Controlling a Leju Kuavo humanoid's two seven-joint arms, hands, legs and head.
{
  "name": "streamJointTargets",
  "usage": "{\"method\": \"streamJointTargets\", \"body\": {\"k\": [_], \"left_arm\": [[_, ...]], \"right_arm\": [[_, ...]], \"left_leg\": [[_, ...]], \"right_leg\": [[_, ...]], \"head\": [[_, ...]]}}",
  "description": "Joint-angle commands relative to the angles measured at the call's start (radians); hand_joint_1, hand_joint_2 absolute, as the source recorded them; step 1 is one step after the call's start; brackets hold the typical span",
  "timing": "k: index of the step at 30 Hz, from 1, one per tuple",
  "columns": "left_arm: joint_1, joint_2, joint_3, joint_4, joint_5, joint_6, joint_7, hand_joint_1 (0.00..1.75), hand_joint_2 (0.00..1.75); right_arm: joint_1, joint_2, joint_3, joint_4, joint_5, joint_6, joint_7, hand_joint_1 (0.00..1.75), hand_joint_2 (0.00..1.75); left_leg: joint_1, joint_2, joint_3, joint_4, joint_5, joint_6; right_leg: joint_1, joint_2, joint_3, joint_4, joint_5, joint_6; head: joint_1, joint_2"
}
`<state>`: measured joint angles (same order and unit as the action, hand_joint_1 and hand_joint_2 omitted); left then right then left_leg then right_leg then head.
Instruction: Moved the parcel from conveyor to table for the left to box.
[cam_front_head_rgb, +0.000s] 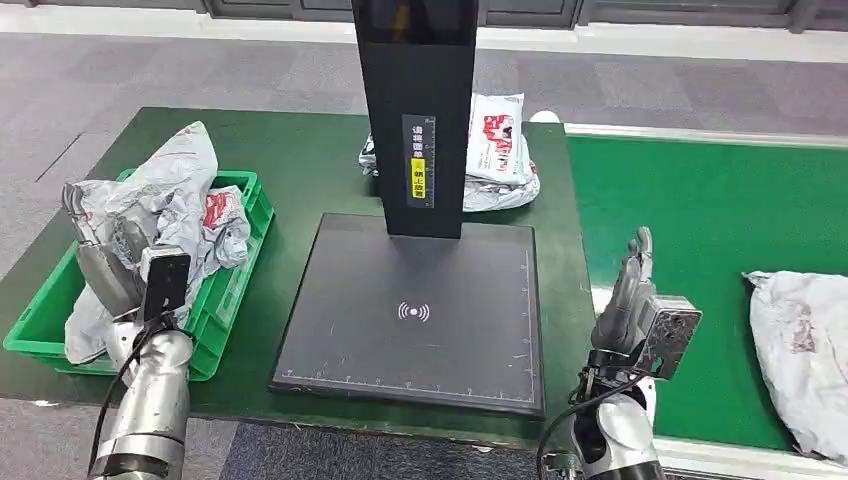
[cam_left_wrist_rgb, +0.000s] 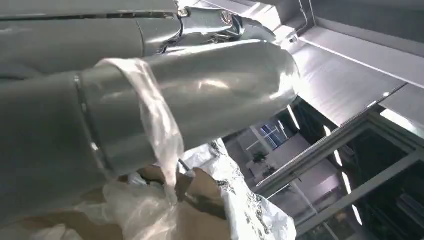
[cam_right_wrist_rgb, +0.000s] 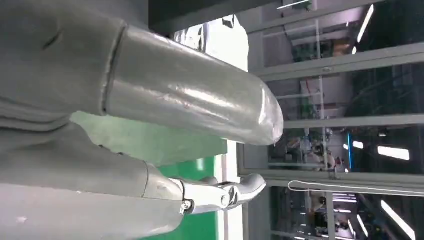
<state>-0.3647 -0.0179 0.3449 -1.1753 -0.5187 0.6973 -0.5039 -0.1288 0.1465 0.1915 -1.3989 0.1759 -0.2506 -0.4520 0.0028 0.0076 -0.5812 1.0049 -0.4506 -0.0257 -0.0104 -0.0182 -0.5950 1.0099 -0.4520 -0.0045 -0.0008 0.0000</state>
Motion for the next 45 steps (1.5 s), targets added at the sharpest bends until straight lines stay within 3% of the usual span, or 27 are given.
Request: {"method": "streamJointTargets", "body": {"k": [1,4,5,10,13,37,45], "left_arm": [[-0.069,-0.017,-0.103,0.116,0.188,-0.033,-0.042,0.0,0.0],[-0.063,-0.022,-0.129,0.09,0.247,-0.081,-0.063,0.0,0.0],[-0.017,-0.06,-0.302,-0.065,0.352,-0.122,-0.1,0.0,0.0],[-0.006,-0.073,-0.424,-0.164,0.369,-0.044,-0.125,0.0,0.0],[-0.019,-0.07,-0.473,-0.193,0.385,-0.041,-0.073,0.0,0.0],[-0.043,-0.082,-0.471,-0.225,0.38,-0.003,-0.087,0.0,0.0],[-0.071,-0.083,-0.472,-0.141,0.397,-0.05,-0.027,0.0,0.0]], "right_arm": [[0.004,-0.03,0.003,0.044,-0.004,-0.015,0.001,0.0,0.0],[0.009,-0.033,0.001,0.038,-0.005,-0.02,0.0,0.0,0.0],[0.007,-0.041,-0.016,0.034,-0.013,-0.031,-0.011,0.0,0.0],[-0.016,-0.03,-0.016,0.042,-0.013,-0.03,-0.008,0.0,0.0],[-0.008,-0.025,-0.019,0.035,-0.008,-0.033,-0.009,0.0,0.0],[0.001,-0.014,-0.025,0.033,0.002,-0.032,-0.012,0.0,0.0],[-0.004,-0.012,-0.024,0.024,0.01,-0.025,-0.009,0.0,0.0]], "left_leg": [[0.001,-0.005,0.001,-0.002,0.001,0.001],[0.002,-0.005,0.001,-0.002,0.002,0.001],[0.001,-0.004,0.0,-0.001,0.001,0.0],[0.001,-0.005,-0.003,0.001,0.0,0.002],[0.001,-0.004,-0.003,0.001,0.0,0.002],[0.001,-0.001,-0.002,0.001,0.0,0.001],[0.001,-0.002,-0.002,0.0,0.0,0.001]], "right_leg": [[0.001,-0.003,0.003,-0.003,0.001,0.0],[0.001,-0.003,0.003,-0.003,0.001,0.0],[0.001,-0.003,0.002,-0.001,0.0,0.0],[0.001,-0.003,0.0,-0.002,0.0,0.001],[0.001,-0.002,0.0,-0.002,0.0,0.001],[0.001,0.0,-0.001,-0.001,0.0,0.0],[0.001,0.0,0.0,-0.001,0.0,0.0]], "head": [[0.0,0.0],[0.0,0.0],[0.0,0.0],[0.0,0.0],[0.0,0.0],[0.0,0.0],[0.0,0.0]]}}
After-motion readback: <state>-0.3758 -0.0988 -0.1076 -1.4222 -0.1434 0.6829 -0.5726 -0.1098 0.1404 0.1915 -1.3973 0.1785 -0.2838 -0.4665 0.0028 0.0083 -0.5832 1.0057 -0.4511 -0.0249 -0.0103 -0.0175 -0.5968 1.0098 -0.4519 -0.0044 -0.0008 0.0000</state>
